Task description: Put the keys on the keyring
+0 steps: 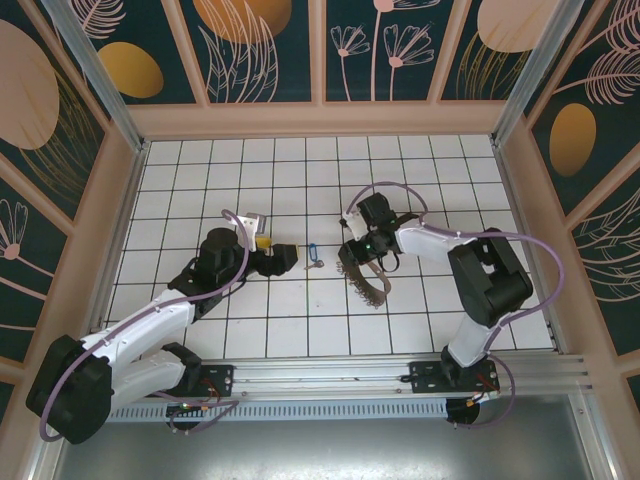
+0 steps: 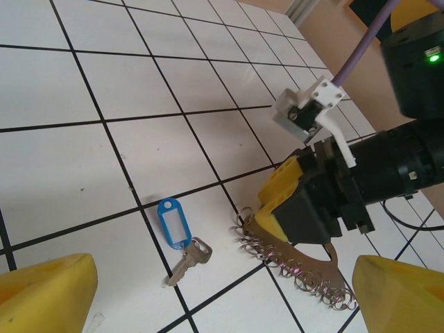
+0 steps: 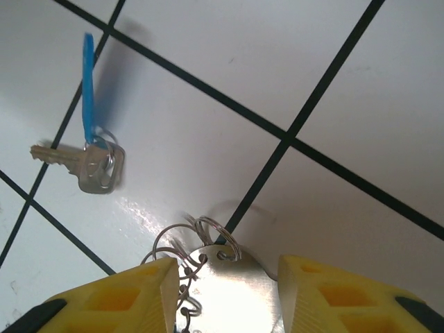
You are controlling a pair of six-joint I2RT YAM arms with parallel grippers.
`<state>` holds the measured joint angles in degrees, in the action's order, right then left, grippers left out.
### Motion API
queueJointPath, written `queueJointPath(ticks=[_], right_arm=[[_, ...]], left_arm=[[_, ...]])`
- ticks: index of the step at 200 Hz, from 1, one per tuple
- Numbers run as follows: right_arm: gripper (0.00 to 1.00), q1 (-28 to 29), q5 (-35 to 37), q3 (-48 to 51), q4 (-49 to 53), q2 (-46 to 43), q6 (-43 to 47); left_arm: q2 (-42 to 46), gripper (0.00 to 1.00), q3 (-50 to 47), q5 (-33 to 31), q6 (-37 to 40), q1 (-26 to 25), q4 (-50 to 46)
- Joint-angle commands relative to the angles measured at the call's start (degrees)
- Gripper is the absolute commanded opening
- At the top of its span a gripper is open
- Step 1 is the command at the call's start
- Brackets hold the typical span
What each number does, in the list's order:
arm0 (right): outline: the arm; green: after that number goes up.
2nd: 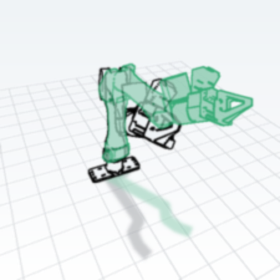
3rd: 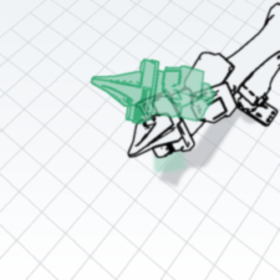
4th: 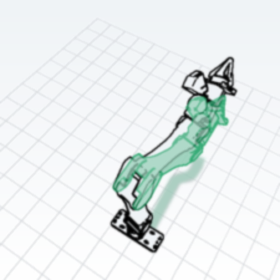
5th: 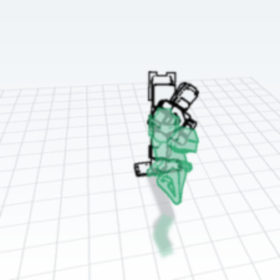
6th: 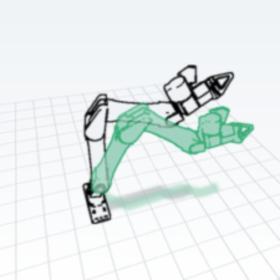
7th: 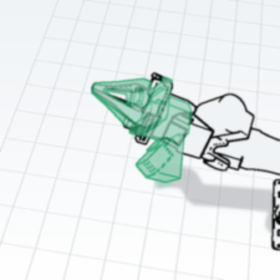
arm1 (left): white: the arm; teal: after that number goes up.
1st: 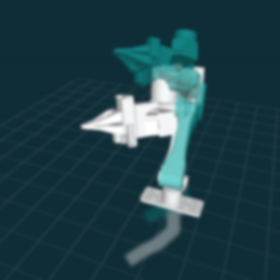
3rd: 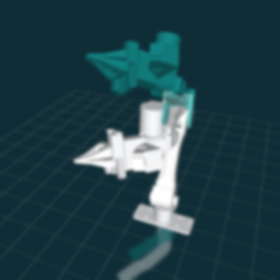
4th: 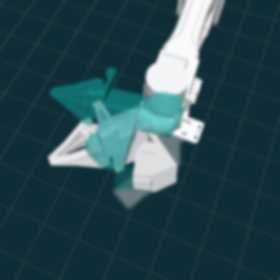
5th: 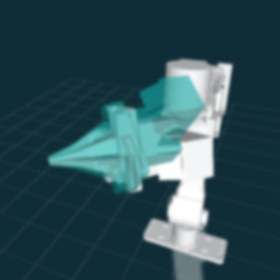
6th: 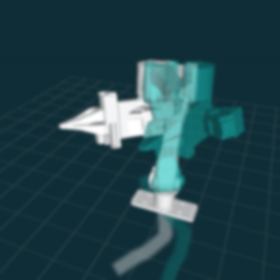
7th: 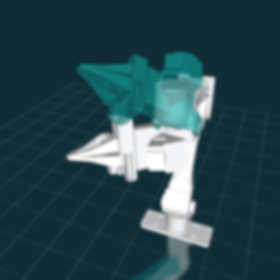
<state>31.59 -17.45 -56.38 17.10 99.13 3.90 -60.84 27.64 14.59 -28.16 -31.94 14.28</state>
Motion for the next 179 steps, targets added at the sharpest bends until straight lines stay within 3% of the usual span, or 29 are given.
queueJointPath(ticks=[1,75,179], right_arm=[[0.42,0.0,-2.2,-0.5,-1.4,1.0,1.3],[0.34,0.0,-2.9,0.6,-3.9,1.9,1.6],[0.33,0.1,-3.5,1.0,-4.6,3.5,2.1]], left_arm=[[0.4,0.94,-0.6,1.1,1.2,-0.3,-0.1],[-0.5,0.94,-0.4,1.1,0.9,-0.3,0.3],[-0.3,0.95,-0.5,0.4,0.8,-0.3,0.1]])
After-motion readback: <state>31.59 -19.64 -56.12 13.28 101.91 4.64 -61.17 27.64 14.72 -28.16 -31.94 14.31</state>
